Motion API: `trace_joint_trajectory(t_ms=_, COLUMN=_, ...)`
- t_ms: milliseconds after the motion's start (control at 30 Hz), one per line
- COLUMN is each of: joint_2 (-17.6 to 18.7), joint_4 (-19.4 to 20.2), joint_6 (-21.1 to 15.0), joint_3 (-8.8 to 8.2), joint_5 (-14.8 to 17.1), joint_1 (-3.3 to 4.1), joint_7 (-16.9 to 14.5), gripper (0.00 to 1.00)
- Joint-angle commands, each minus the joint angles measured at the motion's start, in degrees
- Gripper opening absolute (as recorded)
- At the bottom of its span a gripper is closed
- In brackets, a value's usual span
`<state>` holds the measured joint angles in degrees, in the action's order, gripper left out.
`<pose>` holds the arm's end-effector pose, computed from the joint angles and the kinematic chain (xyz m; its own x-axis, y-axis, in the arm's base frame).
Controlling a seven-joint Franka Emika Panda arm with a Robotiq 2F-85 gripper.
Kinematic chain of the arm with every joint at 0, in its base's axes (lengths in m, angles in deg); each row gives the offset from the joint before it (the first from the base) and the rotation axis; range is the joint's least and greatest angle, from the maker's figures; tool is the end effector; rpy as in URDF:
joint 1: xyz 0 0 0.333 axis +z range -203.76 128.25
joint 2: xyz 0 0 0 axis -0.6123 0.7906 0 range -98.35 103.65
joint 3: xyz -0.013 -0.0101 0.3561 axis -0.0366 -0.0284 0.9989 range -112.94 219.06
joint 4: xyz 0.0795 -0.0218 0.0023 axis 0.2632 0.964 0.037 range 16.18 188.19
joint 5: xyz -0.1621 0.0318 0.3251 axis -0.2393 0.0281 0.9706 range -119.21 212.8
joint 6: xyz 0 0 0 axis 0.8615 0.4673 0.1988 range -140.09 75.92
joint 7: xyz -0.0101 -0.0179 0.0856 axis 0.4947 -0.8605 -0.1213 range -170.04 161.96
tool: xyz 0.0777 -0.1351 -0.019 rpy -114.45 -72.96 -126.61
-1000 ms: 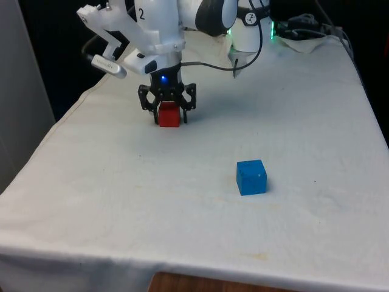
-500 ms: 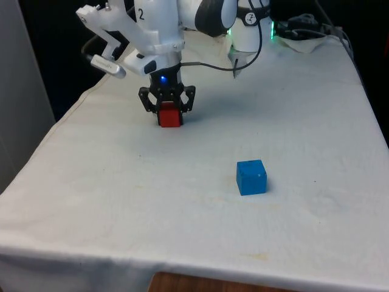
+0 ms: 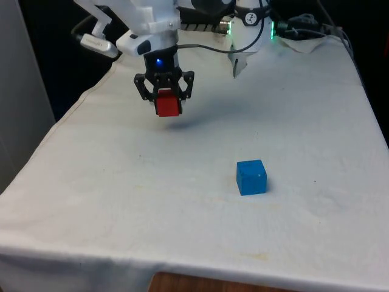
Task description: Stack the two cubes.
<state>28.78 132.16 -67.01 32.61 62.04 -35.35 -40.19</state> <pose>0.5524 -0.1701 0.2202 0.9907 0.1337 -0.0240 0.1333 -0.9909 -0.0199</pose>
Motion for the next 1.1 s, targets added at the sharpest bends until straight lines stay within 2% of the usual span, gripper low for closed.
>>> trace_joint_trajectory(t_ms=0, joint_2=-0.63, joint_4=-0.34, joint_6=1.15, joint_3=-0.57, joint_5=-0.92, joint_1=0.63, joint_7=1.15, gripper=0.00)
trace_joint_trajectory(t_ms=233, joint_2=-2.18, joint_4=-2.41, joint_6=3.27, joint_3=-0.11, joint_5=-0.69, joint_1=1.09, joint_7=2.06, gripper=0.00)
trace_joint_trajectory(t_ms=267, joint_2=-2.23, joint_4=-2.01, joint_6=2.81, joint_3=0.17, joint_5=-0.11, joint_1=0.69, joint_7=1.32, gripper=0.00)
trace_joint_trajectory(t_ms=300, joint_2=-2.23, joint_4=-2.64, joint_6=3.38, joint_3=0.00, joint_5=-0.63, joint_1=1.09, joint_7=2.12, gripper=0.00)
trace_joint_trajectory(t_ms=367, joint_2=-2.35, joint_4=-3.38, joint_6=3.72, joint_3=0.23, joint_5=-0.46, joint_1=1.20, joint_7=2.29, gripper=0.00)
trace_joint_trajectory(t_ms=567, joint_2=-2.29, joint_4=-5.04, joint_6=3.78, joint_3=0.92, joint_5=0.00, joint_1=1.20, joint_7=2.29, gripper=0.00)
trace_joint_trajectory(t_ms=833, joint_2=-1.49, joint_4=-9.80, joint_6=6.19, joint_3=2.41, joint_5=0.29, joint_1=1.32, joint_7=3.84, gripper=0.00)
trace_joint_trajectory(t_ms=867, joint_2=-1.72, joint_4=-9.34, joint_6=5.67, joint_3=2.35, joint_5=0.11, joint_1=1.26, joint_7=3.61, gripper=0.00)
trace_joint_trajectory(t_ms=1067, joint_2=-1.49, joint_4=-13.12, joint_6=8.82, joint_3=2.86, joint_5=-0.34, joint_1=1.83, joint_7=5.50, gripper=0.00)
